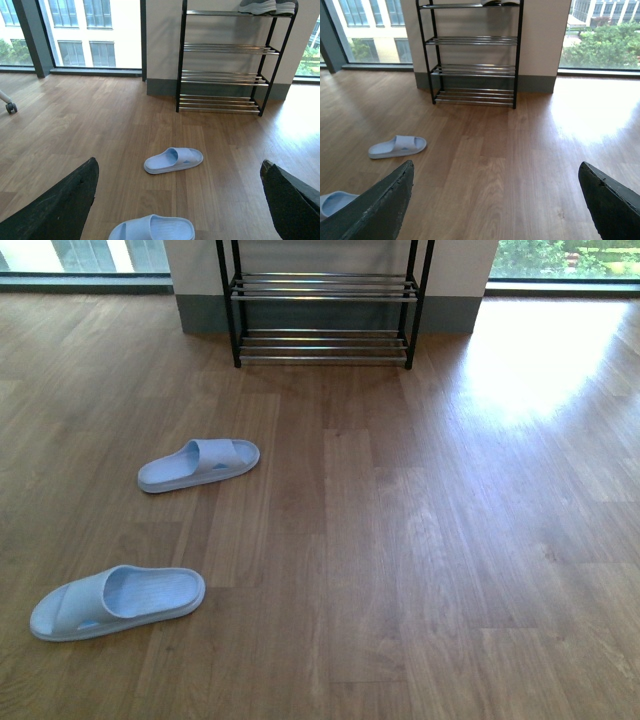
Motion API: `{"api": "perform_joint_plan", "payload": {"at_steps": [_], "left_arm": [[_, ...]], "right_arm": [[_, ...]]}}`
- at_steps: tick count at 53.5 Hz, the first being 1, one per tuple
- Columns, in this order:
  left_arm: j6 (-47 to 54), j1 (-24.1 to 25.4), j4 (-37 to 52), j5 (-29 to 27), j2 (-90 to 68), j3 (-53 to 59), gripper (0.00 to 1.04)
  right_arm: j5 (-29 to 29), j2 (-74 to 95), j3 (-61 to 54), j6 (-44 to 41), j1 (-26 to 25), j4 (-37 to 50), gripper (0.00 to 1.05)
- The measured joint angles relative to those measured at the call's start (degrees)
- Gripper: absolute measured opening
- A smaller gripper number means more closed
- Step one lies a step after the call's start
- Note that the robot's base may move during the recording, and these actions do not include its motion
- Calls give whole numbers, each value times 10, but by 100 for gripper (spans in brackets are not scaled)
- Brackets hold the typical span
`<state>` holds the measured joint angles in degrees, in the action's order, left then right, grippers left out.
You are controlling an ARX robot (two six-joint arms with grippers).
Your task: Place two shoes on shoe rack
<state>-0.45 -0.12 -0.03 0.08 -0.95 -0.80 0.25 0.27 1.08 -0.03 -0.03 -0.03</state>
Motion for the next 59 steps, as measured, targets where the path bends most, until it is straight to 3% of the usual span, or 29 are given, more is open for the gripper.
{"api": "perform_joint_plan", "payload": {"at_steps": [34,38,46,52,59], "left_arm": [[-2,-1,-3,-5,-2,-1,95],[-137,-17,-109,-88,-112,-57,95],[-375,-49,59,-61,-391,-133,95],[-458,-64,162,-57,-567,-202,95],[-539,-65,211,-39,-798,-275,95]], "right_arm": [[-4,0,0,0,0,0,95],[-4,0,0,0,0,0,95],[-4,0,0,0,0,0,95],[-4,0,0,0,0,0,95],[-3,0,0,0,0,0,95]]}}
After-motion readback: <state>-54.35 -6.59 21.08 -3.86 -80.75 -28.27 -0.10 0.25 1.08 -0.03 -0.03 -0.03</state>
